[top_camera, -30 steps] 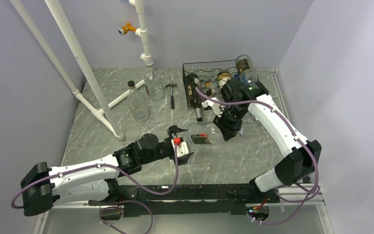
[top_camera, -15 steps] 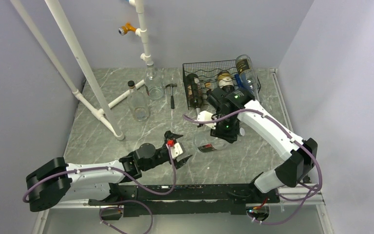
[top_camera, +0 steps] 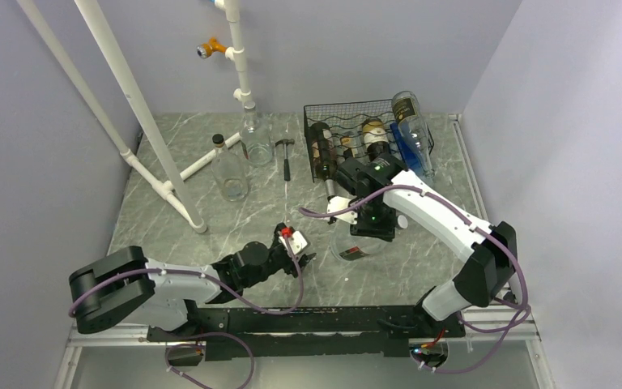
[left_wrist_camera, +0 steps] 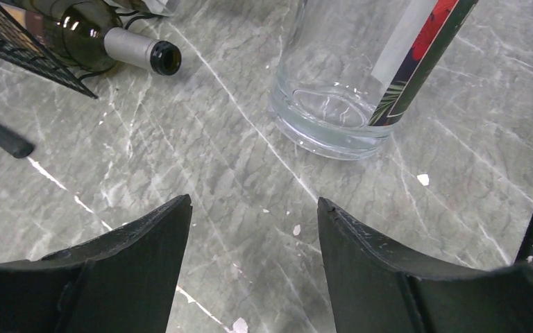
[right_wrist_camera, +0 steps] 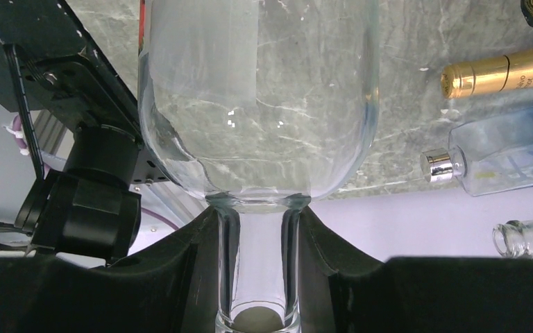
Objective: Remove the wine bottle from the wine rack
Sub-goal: Place the wine bottle at the center of the board.
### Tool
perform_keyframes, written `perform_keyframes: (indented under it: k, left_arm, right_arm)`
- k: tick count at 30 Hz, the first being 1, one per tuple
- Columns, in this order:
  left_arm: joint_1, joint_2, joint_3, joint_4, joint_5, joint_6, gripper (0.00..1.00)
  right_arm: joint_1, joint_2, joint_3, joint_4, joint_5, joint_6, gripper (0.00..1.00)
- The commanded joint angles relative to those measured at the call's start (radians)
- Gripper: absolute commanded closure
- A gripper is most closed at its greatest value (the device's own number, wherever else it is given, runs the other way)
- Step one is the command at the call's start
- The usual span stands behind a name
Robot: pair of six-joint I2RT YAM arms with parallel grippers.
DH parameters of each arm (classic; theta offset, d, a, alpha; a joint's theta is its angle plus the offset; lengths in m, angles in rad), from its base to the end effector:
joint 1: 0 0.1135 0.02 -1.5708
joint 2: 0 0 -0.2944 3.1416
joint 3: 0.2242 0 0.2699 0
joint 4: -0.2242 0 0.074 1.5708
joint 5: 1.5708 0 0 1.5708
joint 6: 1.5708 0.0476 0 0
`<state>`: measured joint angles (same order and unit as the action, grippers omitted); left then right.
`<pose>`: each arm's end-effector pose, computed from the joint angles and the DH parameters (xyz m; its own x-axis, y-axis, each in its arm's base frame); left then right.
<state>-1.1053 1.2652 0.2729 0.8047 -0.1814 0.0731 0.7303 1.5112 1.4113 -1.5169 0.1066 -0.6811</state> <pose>0.1173 -0.2144 0.1842 -0.0251 0.2100 -0.9774 0.8034 0.5861 0.1053 0.2006 0.1728 0.3196 -0.1582 -0.9821 0.1027 -0.9867 0.1534 -0.0536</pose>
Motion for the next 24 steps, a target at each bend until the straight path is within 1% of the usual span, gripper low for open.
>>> perform_keyframes:
  k: [1, 3, 8, 12, 16, 24]
  left_arm:
    - [-0.005, 0.044, -0.011, 0.179, 0.079, -0.004, 0.28]
    - [-0.005, 0.054, -0.02, 0.202, 0.132, 0.042, 0.28]
    - [-0.009, 0.08, 0.038, 0.1, 0.213, 0.121, 0.27]
    - [-0.02, 0.133, 0.078, 0.087, 0.221, 0.167, 0.25]
    - [-0.036, 0.195, 0.11, 0.089, 0.184, 0.232, 0.21]
    - [-0.051, 0.301, 0.168, 0.14, 0.184, 0.276, 0.14]
  right_arm:
    - [0.016, -0.011, 0.016, 0.012, 0.055, -0.002, 0.95]
    - [0.022, -0.005, 0.015, 0.012, 0.064, -0.001, 0.94]
    - [0.034, 0.015, 0.02, 0.011, 0.084, 0.0, 0.9]
    - [0.045, 0.035, 0.035, 0.011, 0.097, 0.003, 0.85]
    - [0.056, 0.045, 0.041, 0.011, 0.102, 0.003, 0.78]
    - [0.074, 0.065, 0.07, 0.011, 0.097, 0.005, 0.72]
